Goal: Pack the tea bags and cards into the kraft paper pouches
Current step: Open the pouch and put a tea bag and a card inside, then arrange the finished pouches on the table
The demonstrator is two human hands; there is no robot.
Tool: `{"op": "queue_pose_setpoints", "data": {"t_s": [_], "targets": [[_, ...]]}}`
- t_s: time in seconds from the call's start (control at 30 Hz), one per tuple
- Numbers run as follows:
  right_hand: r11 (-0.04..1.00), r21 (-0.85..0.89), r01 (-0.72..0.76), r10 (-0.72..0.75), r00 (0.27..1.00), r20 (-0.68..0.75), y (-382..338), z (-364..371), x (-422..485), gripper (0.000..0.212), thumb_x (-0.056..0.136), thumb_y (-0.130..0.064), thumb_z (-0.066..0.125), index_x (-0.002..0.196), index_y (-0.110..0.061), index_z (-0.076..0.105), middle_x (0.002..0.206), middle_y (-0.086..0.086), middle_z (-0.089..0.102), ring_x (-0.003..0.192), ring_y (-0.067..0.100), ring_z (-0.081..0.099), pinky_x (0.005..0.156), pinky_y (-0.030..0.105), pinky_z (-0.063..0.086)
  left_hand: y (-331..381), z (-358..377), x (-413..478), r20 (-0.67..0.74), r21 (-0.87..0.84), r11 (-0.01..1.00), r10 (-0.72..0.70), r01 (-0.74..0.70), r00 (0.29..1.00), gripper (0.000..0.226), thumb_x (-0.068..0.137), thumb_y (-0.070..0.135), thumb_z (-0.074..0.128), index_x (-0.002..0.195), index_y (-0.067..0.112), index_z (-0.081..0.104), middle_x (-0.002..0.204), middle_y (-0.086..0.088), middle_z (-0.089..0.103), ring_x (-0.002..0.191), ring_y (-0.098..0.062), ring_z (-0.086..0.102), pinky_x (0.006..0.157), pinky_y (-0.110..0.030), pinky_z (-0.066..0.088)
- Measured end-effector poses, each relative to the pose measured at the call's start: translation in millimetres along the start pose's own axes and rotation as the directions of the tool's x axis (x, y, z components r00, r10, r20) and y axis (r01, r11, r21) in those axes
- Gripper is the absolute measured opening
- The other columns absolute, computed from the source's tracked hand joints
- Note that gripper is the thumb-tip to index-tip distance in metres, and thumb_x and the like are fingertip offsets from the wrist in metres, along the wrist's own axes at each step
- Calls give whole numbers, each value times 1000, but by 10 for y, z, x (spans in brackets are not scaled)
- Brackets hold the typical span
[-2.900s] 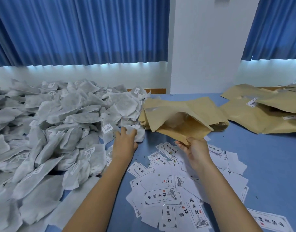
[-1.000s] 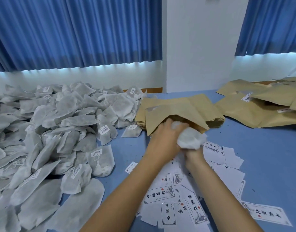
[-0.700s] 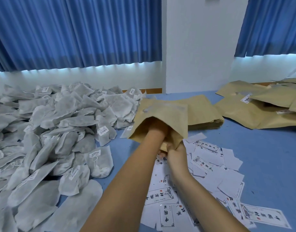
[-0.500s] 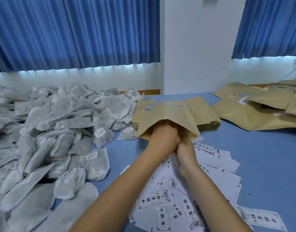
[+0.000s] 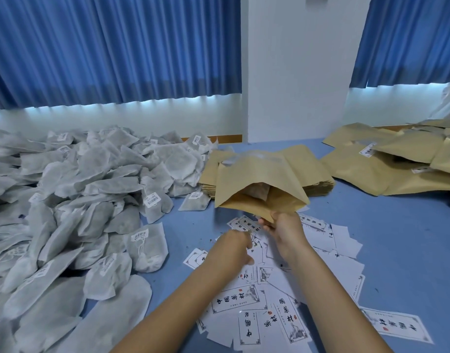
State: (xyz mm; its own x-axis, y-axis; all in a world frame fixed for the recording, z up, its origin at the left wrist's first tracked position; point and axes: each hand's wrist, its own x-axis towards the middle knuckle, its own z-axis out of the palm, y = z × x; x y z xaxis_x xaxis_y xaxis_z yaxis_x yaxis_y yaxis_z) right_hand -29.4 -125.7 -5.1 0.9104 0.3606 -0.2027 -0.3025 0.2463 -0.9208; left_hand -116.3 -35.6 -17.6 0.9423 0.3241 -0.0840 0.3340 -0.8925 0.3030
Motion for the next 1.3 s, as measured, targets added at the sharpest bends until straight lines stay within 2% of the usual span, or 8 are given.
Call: {"op": "queue_pose_setpoints", "data": {"t_s": [0.23,0.4,0.57,0.67,0.87,1.0,1.17,1.3], "targets": [[999,31,-36,37,998,-40,-19,-18,28,28,96,6,31,90,-9,53,76,9,59,52,13,53,42,18,38,24,-308,-130,-349,-218,954,121,-206,929,16,83,6,67,98,10,70,95,-4,67,92,-17,61,75,-23,45],[982,162,-95,101,994,-30,-21,39,-3,25,94,1,37,103,-11,58,73,7,61,51,13,54,44,18,40,178,-339,7,-789,344,786,539,-514,295,13,77,-6,69,89,0,70,86,-8,66,80,-20,62,59,-25,48],[996,66,-58,62,996,-59,-2,33,-32,32,91,8,28,94,-8,55,59,6,61,46,13,53,39,19,37,272,-333,414,-487,222,958,271,-183,830,10,68,-5,66,73,4,66,70,-9,63,63,-28,61,48,-29,38],[997,57,-44,47,997,-53,38,48,-36,35,91,10,25,89,-8,55,59,4,61,43,11,52,38,18,35,277,-376,665,-290,-32,999,-12,3,957,19,85,5,53,90,8,71,85,-10,67,77,-28,63,62,-32,45],[1000,0,-4,4,1000,11,24,79,-73,18,100,2,34,96,-5,50,69,11,58,37,6,55,38,14,39,286,-536,853,-198,-12,988,-151,151,969,39,95,11,51,134,13,49,133,-10,50,115,-26,51,93,-29,40],[1000,12,-3,3,1000,16,-9,46,-61,24,96,7,33,89,-8,51,64,8,56,42,11,52,36,15,35,357,-489,506,-414,141,990,51,9,909,23,90,32,61,107,19,68,101,-6,66,91,-24,62,66,-28,42],[998,-10,57,-56,996,69,22,37,-38,12,94,-12,50,91,-15,61,64,-9,67,62,6,63,52,18,48,388,-365,123,-839,425,846,502,-321,209,11,85,22,66,82,15,74,85,0,68,84,-21,60,64,-29,48],[999,36,35,-40,987,158,4,24,-33,21,93,-8,47,95,-10,68,81,6,70,79,19,63,68,28,50,342,-428,167,-673,187,957,289,-221,681,32,94,36,52,104,14,73,111,-5,69,110,-27,60,91,-37,45]]}}
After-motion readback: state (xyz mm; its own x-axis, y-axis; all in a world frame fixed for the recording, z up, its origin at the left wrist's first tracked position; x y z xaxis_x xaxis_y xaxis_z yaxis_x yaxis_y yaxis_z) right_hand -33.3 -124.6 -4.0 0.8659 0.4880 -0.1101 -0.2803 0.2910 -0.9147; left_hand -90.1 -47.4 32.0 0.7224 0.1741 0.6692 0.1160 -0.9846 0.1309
